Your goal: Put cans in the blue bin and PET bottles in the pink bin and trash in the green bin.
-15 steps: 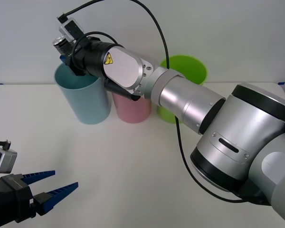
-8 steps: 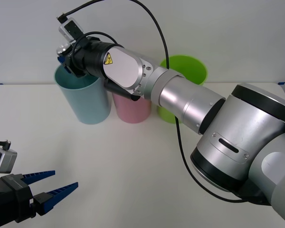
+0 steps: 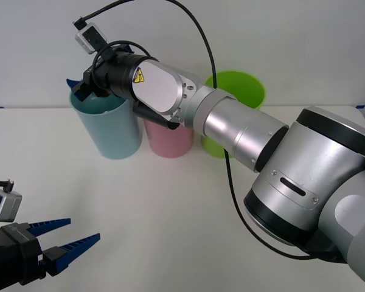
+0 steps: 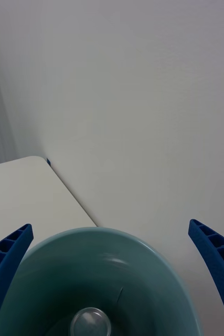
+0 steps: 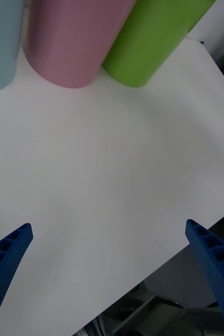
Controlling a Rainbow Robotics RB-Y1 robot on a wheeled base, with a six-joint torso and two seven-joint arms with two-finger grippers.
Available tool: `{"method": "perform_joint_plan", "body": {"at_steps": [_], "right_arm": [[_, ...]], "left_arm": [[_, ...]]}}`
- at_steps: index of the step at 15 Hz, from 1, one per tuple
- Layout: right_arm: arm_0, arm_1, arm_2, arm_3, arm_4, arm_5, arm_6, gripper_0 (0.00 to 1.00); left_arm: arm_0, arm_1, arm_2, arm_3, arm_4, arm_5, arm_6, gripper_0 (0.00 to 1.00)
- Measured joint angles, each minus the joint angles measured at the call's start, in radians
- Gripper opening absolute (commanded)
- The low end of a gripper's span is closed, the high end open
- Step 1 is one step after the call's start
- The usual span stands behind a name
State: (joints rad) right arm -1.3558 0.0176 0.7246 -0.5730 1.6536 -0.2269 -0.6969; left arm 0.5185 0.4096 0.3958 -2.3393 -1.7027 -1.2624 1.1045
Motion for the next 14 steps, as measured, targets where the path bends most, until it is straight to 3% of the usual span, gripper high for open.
{"method": "perform_joint_plan", "body": {"at_steps": [3, 5, 10, 14], "right_arm": [[0.001, 0.0, -0.001, -0.029, -0.014, -0.001, -0.006, 1.0], [0.002, -0.035, -0.027, -0.109, -0.031, -0.036, -0.017, 1.0], [0.119, -0.256, -0.1, -0.499, -0.127, -0.119, -0.022, 1.0], [0.363, -0.468, -0.143, -0.903, -0.157, -0.152, -0.016, 1.0]], "left_arm": [[0.0, 0.0, 0.0, 0.0, 0.0, 0.0, 0.0, 1.0], [0.0, 0.0, 0.0, 0.0, 0.0, 0.0, 0.0, 1.0], [0.0, 0.0, 0.0, 0.0, 0.0, 0.0, 0.0, 1.0], [0.0, 0.0, 0.0, 0.0, 0.0, 0.0, 0.0, 1.0]]}}
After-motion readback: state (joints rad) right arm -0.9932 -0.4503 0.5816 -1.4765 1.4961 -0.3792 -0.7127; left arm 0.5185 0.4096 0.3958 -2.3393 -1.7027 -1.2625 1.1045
